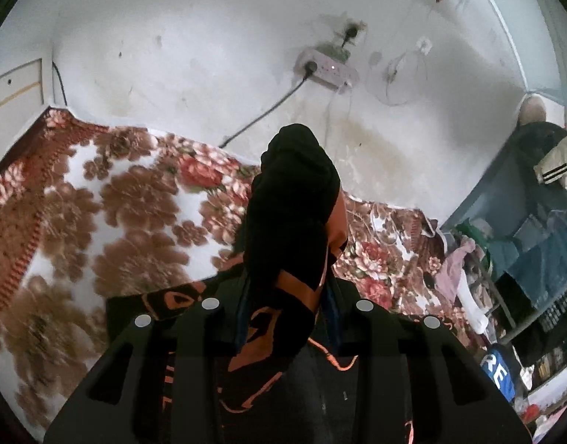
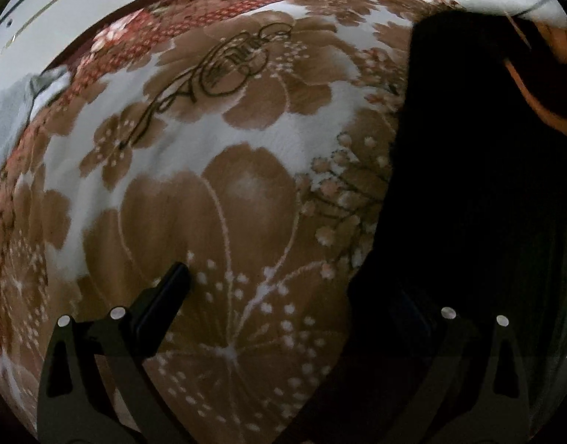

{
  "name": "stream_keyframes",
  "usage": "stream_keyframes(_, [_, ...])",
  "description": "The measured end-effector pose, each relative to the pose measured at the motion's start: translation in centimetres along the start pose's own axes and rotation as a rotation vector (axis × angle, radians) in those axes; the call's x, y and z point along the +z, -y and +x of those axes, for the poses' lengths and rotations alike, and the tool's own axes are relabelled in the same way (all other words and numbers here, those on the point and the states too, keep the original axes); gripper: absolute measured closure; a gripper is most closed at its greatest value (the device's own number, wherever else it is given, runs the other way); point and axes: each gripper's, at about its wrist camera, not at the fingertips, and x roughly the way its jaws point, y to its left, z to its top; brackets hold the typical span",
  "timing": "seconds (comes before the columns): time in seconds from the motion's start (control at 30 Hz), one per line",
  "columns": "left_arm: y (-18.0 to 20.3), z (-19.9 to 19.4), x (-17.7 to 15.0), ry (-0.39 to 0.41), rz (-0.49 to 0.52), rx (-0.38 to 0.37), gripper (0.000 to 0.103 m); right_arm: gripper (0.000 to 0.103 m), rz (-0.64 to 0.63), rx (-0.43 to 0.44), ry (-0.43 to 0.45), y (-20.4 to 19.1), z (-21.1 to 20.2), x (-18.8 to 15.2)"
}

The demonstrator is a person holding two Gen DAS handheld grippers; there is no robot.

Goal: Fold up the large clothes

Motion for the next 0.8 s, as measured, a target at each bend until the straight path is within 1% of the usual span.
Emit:
stream_keyframes(0.13, [3.5, 4.1, -3.5, -0.063, 0.029, 0.003, 0.072, 0.004, -0.015, 0.014, 0.006, 0.1, 0.0, -0.2])
stream_keyframes(0.23, [6.1, 8.0, -6.5, -0.129, 0.067, 0.013, 0.072, 0.004, -0.065, 0.014, 0.020, 0.0, -0.2, -0.8])
stream_keyframes(0.37, [7.9, 12.5, -9.8, -0.218, 0.092, 0.029, 0.072, 0.004, -0.125, 0.019, 0.053, 0.1, -0.6, -1.7])
stream_keyframes(0.43, [8.8, 15.1, -12.3, -0.285, 0.114, 0.037, 0.072, 0.004, -0.132, 0.022, 0.072, 0.2, -0.9, -2.1])
stream_keyframes(0.47, [9.4, 16.6, -13.9, -0.330, 0.139, 0.051, 0.072, 0.004, -0.134, 0.024, 0.079, 0.3, -0.9, -2.3])
stream_keyframes(0.5, [9.6, 17.4, -14.8, -0.354, 0.152, 0.062, 0.072, 0.004, -0.135, 0.029, 0.089, 0.4, -1.0, -2.4])
stream_keyframes(0.53, [10.1, 18.6, -16.4, -0.392, 0.183, 0.092, 0.072, 0.004, -0.132, 0.035, 0.095, 0.4, -1.1, -2.5])
stream_keyframes(0.6, [10.6, 20.2, -18.5, -0.439, 0.249, 0.153, 0.072, 0.004, -0.130, 0.063, 0.117, 0.8, -1.2, -2.8])
stream_keyframes(0.7, [10.9, 22.5, -21.3, -0.517, 0.298, 0.187, 0.071, 0.004, -0.152, 0.086, 0.134, 1.0, -1.2, -3.0])
stream_keyframes(0.77, [11.5, 23.9, -22.9, -0.566, 0.354, 0.223, 0.070, 0.004, -0.142, 0.105, 0.149, 1.3, -1.4, -3.2])
stream_keyframes(0.8, [11.9, 24.5, -23.8, -0.582, 0.393, 0.248, 0.067, 0.004, -0.138, 0.112, 0.155, 1.4, -1.4, -3.2])
